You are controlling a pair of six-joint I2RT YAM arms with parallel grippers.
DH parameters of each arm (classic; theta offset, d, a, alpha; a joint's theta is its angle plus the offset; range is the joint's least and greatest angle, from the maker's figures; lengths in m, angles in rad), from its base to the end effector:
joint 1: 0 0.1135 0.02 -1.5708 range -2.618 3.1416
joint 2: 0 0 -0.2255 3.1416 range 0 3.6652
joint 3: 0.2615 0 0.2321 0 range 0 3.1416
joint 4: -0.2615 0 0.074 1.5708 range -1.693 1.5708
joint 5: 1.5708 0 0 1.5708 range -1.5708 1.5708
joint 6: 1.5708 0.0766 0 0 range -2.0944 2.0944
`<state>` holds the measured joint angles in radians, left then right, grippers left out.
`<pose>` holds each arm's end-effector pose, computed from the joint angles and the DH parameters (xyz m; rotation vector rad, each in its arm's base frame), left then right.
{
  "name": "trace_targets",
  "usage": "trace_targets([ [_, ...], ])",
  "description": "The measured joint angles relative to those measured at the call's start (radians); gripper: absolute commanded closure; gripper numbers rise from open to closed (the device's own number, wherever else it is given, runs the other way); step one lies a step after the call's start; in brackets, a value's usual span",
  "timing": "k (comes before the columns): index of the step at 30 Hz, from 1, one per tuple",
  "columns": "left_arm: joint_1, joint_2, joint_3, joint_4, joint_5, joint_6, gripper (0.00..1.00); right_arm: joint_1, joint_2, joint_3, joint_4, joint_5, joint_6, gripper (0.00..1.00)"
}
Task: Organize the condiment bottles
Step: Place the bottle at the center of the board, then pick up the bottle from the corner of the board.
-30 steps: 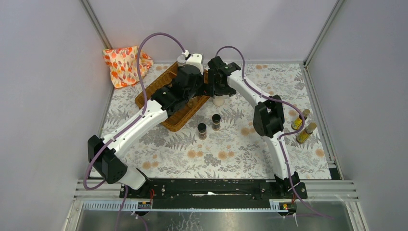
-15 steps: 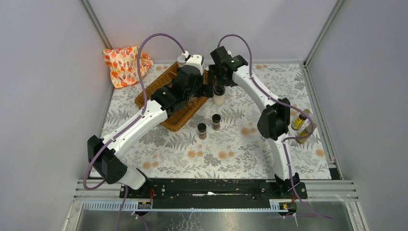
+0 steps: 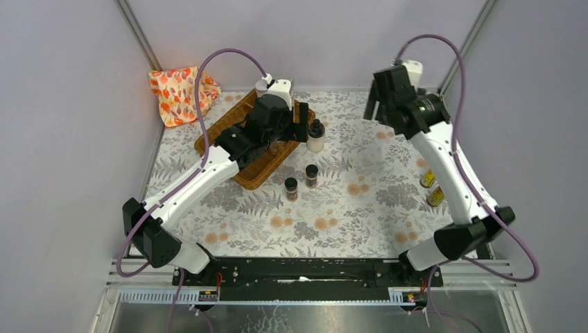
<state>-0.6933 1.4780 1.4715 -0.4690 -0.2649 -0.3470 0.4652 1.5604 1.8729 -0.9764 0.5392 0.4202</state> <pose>0.2860 -0.2116 0.3289 0.1885 2.0412 -0.3831 0.3060 0.1096 0.3789 0.2366 2.1160 -0.0864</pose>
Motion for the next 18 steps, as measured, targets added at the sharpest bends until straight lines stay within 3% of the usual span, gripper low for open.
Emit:
trace_targets([
  [7,-0.007,0.0,-0.011,0.004,0.026,-0.001,0.01,-0.169,-0.191,-0.303,-0.014,0.044,0.063,0.14],
  [18,-0.007,0.003,-0.04,0.007,0.059,-0.006,0.01,-0.357,-0.346,-0.547,0.021,0.04,0.165,0.19],
])
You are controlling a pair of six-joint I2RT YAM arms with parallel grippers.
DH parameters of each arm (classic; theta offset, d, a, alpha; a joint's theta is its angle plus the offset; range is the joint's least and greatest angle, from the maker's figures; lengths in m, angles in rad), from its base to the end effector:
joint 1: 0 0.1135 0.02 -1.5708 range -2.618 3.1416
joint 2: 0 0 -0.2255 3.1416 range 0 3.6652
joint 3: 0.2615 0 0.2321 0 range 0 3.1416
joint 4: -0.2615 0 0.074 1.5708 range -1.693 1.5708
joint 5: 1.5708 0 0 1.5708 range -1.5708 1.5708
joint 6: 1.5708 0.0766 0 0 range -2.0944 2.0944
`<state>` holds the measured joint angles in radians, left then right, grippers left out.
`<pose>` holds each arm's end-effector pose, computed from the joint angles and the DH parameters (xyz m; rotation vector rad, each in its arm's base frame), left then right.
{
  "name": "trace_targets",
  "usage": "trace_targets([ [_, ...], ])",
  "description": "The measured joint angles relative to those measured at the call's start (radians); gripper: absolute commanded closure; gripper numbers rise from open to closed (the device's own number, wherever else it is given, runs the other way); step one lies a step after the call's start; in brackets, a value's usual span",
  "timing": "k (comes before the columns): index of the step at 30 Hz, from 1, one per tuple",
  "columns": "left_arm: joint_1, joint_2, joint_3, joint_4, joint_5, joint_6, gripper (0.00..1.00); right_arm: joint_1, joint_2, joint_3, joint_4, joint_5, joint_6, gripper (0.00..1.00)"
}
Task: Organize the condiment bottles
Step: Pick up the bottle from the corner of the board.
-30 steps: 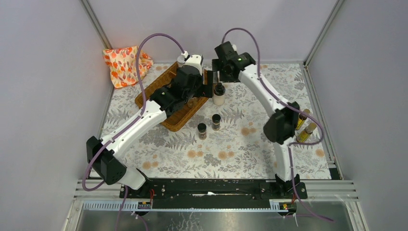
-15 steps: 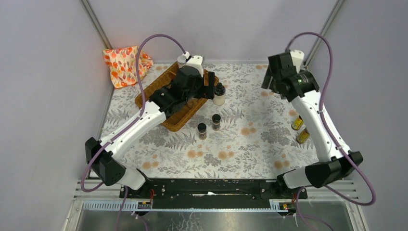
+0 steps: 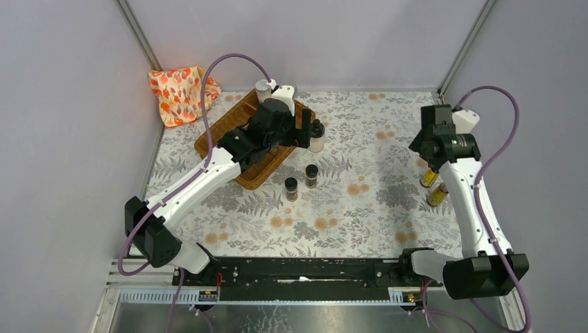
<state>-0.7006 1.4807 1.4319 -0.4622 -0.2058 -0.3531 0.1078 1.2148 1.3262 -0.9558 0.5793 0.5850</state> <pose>0.2826 -0.2179 0.3142 0.2373 2.0851 -0.4300 0.2523 -0.0149 0.3062 0.7811 2.1306 -0.3411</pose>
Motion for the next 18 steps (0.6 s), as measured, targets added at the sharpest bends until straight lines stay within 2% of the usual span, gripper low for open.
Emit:
trace_targets([
  [8,0.0,0.001,-0.004,0.003,0.007,0.0,0.01,-0.203,-0.014,-0.085,0.075,-0.1,0.053,0.2],
  [18,0.0,0.002,-0.006,0.005,0.008,0.0,0.01,-0.275,0.088,-0.095,0.163,-0.198,0.08,0.22],
])
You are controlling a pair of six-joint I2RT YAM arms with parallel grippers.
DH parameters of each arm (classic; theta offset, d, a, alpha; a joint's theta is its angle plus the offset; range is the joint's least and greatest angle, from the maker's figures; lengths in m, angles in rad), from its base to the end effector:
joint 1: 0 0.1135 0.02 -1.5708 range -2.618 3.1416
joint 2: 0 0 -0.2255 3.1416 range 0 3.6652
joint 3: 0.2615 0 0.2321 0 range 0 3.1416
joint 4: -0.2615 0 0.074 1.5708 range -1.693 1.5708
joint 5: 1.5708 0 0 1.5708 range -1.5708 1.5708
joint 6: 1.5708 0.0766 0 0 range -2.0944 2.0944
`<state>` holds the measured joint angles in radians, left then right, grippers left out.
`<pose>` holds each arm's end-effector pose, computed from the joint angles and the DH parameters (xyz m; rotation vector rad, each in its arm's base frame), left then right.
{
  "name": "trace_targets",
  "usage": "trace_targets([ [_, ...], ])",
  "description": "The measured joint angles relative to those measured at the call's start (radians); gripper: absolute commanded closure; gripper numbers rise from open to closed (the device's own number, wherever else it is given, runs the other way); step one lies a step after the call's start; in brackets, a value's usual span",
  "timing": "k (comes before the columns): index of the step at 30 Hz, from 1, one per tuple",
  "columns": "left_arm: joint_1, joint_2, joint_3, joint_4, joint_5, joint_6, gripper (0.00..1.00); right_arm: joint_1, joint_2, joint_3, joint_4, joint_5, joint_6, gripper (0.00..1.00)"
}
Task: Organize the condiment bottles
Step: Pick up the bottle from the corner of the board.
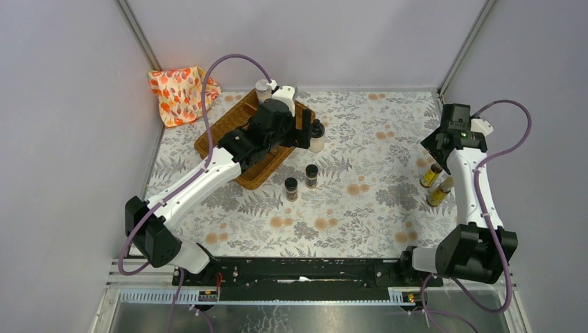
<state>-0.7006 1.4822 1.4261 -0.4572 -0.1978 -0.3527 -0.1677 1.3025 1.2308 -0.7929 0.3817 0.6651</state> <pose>0.2827 -0.2187 0.3122 0.2435 2.0886 -0.4364 0.2736 -0.0753 0.2643 1.1084 2.0907 -0.2279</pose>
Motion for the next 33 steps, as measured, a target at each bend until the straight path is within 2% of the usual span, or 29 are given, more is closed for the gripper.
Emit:
trace_targets([
  [12,0.0,0.0,-0.01,0.0,-0.001,0.0,0.01,-0.058,0.076,-0.001,0.049,-0.035,0.011,0.24],
  [33,0.0,0.0,-0.01,0.0,-0.001,0.0,0.01,-0.077,0.098,-0.057,0.086,-0.048,0.012,0.41],
])
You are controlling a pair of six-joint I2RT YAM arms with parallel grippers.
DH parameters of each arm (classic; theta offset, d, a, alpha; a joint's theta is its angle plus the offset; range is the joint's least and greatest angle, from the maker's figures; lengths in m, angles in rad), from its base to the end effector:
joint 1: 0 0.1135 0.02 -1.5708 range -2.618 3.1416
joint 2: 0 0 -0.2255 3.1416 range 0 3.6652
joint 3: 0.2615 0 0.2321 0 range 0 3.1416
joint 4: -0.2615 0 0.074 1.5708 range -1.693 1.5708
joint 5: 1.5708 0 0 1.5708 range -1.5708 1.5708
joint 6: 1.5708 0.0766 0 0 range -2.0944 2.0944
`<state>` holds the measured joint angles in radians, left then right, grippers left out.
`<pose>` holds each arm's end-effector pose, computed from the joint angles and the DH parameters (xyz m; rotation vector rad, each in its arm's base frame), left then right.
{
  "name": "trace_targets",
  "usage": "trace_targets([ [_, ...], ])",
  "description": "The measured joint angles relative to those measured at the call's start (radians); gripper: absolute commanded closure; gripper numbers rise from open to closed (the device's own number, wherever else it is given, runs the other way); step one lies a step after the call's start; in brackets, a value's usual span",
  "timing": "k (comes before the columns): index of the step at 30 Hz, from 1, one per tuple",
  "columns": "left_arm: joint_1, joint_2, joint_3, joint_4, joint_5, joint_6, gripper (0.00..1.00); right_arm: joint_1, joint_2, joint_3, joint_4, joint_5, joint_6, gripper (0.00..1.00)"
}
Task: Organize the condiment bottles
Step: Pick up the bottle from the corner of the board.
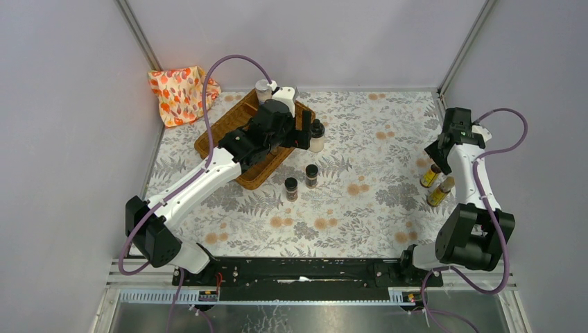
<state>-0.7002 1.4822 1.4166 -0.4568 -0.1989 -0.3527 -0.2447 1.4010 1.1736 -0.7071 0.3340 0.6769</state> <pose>0.2827 -0.2184 0.3089 0.2446 2.0967 -0.4304 0.2858 -0.0972 0.2259 1.2081 2.1284 -0.2298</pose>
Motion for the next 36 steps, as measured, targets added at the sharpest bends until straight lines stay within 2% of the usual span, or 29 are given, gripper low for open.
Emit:
trace_targets([
  [12,0.002,0.0,0.0,0.0,0.0,0.0,0.01,-0.013,0.01,-0.01,0.01,-0.006,0.001,0.43],
  [20,0.002,0.0,0.0,0.0,0.0,0.001,0.01,-0.023,0.012,-0.01,0.013,-0.006,0.001,0.48],
  [31,0.007,0.0,0.0,0.0,0.0,0.001,0.01,-0.029,0.028,-0.01,0.025,-0.01,-0.001,0.7],
  [36,0.007,0.001,0.0,0.0,0.0,0.001,0.01,-0.033,0.028,-0.01,0.028,-0.01,-0.002,0.87],
])
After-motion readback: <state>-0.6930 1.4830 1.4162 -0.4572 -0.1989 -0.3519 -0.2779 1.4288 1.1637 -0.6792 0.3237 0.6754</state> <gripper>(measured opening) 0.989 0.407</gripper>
